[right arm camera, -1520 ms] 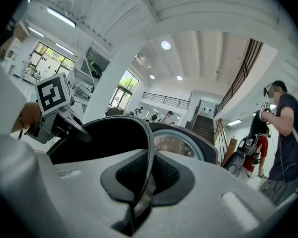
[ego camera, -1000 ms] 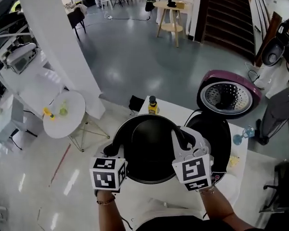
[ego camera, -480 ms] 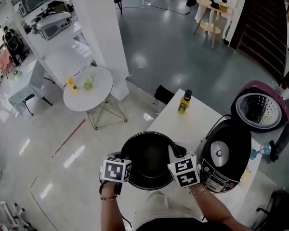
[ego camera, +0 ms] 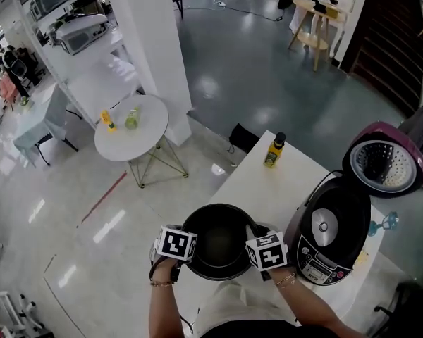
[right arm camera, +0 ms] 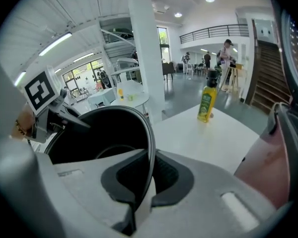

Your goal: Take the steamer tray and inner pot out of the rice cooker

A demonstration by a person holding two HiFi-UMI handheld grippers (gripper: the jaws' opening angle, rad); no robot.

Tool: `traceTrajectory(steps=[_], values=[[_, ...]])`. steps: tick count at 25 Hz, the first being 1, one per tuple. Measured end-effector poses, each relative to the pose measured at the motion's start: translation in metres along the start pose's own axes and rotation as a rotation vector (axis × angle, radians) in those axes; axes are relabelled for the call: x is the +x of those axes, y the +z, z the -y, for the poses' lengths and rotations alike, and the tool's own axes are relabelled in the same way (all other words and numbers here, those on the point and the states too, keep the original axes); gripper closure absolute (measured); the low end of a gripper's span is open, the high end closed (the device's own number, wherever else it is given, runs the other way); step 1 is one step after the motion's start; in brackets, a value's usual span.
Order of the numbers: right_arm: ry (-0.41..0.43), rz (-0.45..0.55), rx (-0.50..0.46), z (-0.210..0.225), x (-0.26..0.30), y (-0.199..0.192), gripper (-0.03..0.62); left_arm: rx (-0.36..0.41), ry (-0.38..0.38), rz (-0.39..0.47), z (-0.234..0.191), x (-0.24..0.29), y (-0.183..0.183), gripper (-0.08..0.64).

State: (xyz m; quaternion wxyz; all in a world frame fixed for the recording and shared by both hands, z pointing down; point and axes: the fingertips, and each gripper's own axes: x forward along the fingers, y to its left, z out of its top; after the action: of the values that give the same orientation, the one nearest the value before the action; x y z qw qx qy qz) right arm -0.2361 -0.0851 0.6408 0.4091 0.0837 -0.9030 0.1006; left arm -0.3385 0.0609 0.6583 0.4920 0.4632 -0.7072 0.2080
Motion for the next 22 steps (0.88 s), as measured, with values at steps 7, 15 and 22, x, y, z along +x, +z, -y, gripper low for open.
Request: traceTrajectory(steps=[7, 15, 22], values=[[-0.031, 0.014, 0.000, 0.014, 0.004, 0.003, 0.581, -0.034, -0.023, 0.005, 0.003, 0.014, 0.011, 0.551], [-0.096, 0.175, -0.034, 0.008, -0.038, 0.026, 0.388, -0.056, -0.018, 0.020, 0.001, 0.019, 0.020, 0.550], [-0.017, 0.395, -0.222, -0.019, -0.118, 0.059, 0.383, -0.072, -0.005, 0.016, 0.009, 0.029, 0.040, 0.546]])
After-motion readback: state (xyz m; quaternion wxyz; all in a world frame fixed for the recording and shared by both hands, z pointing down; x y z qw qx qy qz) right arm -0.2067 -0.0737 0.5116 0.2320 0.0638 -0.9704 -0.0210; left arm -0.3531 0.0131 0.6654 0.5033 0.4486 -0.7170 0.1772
